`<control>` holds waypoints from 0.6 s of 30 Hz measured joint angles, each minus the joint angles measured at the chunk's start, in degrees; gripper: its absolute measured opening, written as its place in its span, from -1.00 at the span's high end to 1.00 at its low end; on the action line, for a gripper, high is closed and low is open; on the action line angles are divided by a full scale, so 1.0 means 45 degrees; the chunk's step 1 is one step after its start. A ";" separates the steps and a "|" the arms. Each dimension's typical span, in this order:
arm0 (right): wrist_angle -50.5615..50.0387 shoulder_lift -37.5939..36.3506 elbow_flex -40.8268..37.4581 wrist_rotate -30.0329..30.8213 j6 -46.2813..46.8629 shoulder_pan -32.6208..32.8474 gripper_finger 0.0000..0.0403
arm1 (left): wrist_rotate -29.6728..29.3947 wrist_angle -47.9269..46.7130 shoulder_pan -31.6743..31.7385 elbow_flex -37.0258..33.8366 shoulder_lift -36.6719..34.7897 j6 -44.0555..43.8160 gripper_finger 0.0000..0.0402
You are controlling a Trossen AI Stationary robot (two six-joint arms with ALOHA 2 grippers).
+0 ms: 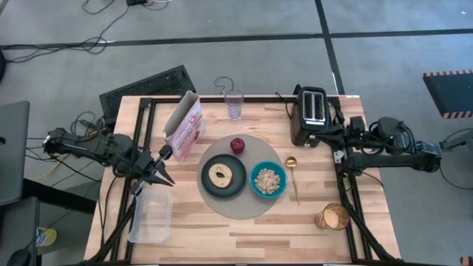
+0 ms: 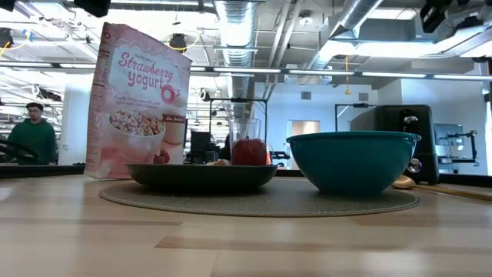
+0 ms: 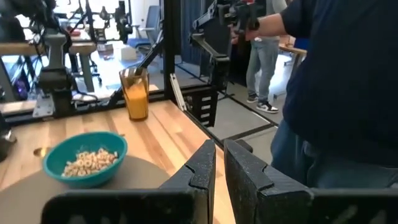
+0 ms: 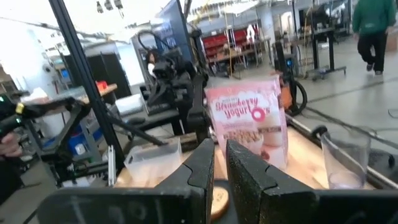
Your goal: Arrange a breakfast setting
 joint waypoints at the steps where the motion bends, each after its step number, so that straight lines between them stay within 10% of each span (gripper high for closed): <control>1: -0.0168 0.0007 0.0000 0.0000 0.0002 0.0000 0.64 | -0.0044 -0.0092 0.0000 0.0000 0.0000 -0.0099 0.90; 18: -0.1176 0.0007 0.0000 -0.0015 -0.0406 0.0000 0.64 | -0.3299 0.3653 -0.0024 -0.3908 -0.0741 -0.1262 0.90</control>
